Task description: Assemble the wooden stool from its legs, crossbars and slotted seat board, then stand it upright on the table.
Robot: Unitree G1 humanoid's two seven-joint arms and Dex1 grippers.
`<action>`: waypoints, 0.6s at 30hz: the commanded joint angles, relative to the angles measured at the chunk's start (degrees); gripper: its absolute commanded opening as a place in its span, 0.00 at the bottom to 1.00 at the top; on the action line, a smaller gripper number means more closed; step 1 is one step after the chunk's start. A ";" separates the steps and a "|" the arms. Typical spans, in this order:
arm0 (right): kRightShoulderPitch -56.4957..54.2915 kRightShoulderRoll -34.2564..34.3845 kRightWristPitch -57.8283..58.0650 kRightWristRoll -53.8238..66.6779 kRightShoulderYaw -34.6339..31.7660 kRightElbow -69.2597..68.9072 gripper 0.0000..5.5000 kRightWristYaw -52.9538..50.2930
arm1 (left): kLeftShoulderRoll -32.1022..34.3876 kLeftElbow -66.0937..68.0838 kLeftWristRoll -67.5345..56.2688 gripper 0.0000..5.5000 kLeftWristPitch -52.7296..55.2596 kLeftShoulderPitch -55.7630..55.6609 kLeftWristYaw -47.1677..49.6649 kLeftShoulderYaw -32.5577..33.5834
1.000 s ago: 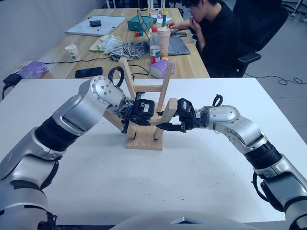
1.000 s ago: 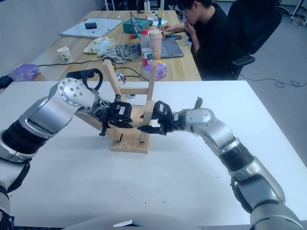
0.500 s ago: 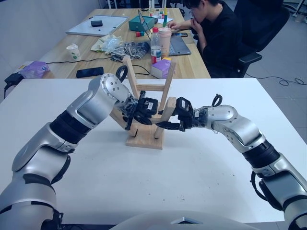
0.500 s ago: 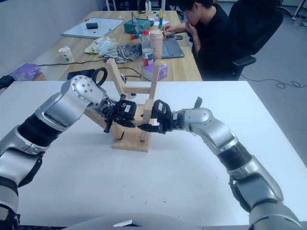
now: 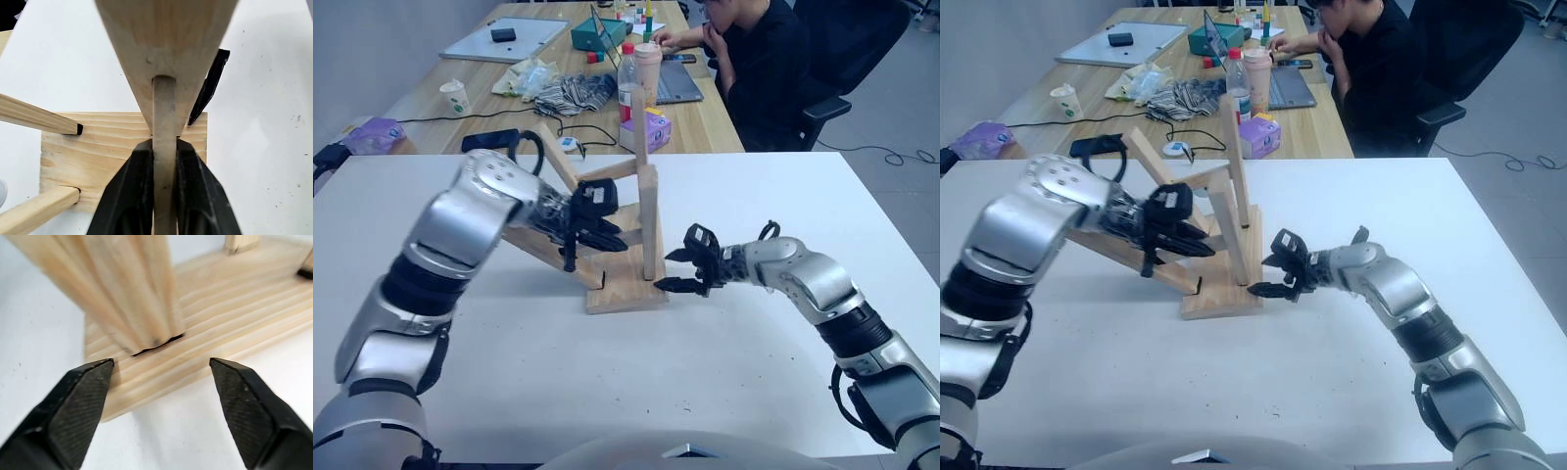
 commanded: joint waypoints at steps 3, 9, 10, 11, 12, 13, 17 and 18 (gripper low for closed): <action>5.50 -3.51 2.25 -2.17 -3.09 -2.20 0.86 -0.02 | 5.43 -6.80 -4.99 0.08 0.78 -0.49 2.15 7.81; 6.84 0.00 3.32 -2.74 -4.68 -3.48 0.98 -2.12 | 7.37 -4.04 -0.75 0.14 -6.11 6.69 2.37 -1.97; 7.06 0.41 3.46 -3.04 -4.79 -3.62 0.98 -2.30 | 7.61 -3.19 -0.28 0.17 -7.03 7.10 2.20 -2.84; 7.58 0.50 3.58 -3.14 -4.99 -3.96 0.98 -2.39 | 7.79 -2.66 0.17 0.19 -7.97 7.28 1.91 -3.75; 8.11 0.42 3.70 -3.17 -5.20 -4.27 0.98 -2.48 | 7.57 -2.36 0.28 0.22 -8.25 7.17 1.90 -4.24; 8.37 0.37 3.79 -3.24 -5.29 -4.40 0.98 -2.47 | 7.41 -2.13 0.29 0.25 -8.47 7.03 1.94 -4.41; 9.08 0.06 3.85 -3.51 -5.96 -4.72 0.98 -2.22 | 5.79 -1.99 -1.46 0.36 -7.26 4.56 3.03 -2.74; 9.14 0.05 3.82 -3.60 -6.04 -4.68 0.98 -2.21 | 5.23 -2.13 -2.18 0.38 -6.51 3.42 3.51 -1.79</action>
